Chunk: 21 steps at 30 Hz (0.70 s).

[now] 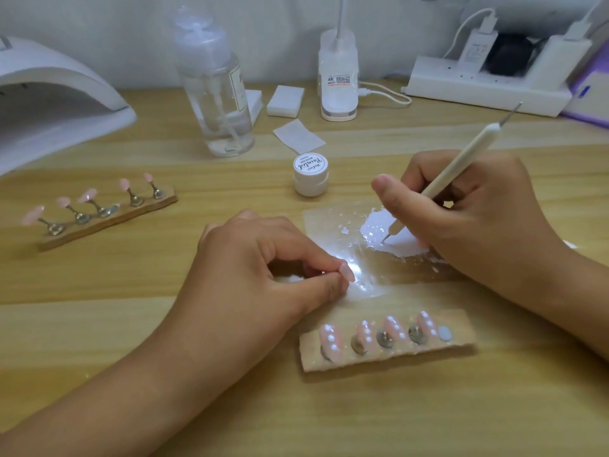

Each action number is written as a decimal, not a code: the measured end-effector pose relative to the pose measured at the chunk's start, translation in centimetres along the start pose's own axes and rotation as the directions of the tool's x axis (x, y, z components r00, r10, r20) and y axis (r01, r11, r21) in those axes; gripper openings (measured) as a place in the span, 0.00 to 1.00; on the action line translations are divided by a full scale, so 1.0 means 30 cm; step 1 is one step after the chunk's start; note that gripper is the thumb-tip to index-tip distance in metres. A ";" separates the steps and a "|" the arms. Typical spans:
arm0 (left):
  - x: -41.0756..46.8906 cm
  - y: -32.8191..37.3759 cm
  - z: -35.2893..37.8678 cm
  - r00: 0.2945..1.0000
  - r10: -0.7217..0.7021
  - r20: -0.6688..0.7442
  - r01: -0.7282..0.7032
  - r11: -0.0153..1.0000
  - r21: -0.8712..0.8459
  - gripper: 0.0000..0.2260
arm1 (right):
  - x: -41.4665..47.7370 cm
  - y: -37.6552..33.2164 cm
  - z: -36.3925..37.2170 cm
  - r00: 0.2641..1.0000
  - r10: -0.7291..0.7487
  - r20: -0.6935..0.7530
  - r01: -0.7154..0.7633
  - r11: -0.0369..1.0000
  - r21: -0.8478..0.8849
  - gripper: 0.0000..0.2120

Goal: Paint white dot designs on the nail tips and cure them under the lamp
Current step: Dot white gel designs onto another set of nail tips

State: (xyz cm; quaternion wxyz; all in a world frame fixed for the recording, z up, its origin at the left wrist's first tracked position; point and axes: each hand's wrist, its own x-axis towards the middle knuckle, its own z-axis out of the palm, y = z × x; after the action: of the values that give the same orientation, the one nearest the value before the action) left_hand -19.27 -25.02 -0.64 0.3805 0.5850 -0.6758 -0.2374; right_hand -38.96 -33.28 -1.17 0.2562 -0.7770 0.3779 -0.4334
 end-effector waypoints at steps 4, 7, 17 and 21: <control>0.000 -0.001 0.001 1.000 0.005 -0.001 -0.005 1.000 -0.004 0.07 | 0.001 -0.002 0.000 1.000 -0.004 0.000 0.004 1.000 -0.004 0.20; -0.001 -0.004 0.000 1.000 0.009 0.002 -0.009 1.000 -0.003 0.07 | 0.000 -0.001 0.000 1.000 -0.004 0.005 0.004 1.000 0.001 0.20; -0.001 -0.008 -0.001 1.000 0.012 0.002 -0.012 1.000 0.013 0.08 | 0.002 -0.004 -0.005 1.000 0.007 0.013 -0.007 1.000 0.011 0.20; -0.001 -0.008 0.001 1.000 0.013 0.000 -0.013 1.000 0.013 0.08 | 0.003 -0.006 -0.004 1.000 0.008 0.018 -0.008 1.000 0.011 0.20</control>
State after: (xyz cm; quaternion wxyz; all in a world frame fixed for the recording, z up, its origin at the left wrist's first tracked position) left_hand -19.14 -25.04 -0.83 0.3783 0.5829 -0.6811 -0.2304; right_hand -38.97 -33.25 -0.93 0.2656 -0.7778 0.3765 -0.4275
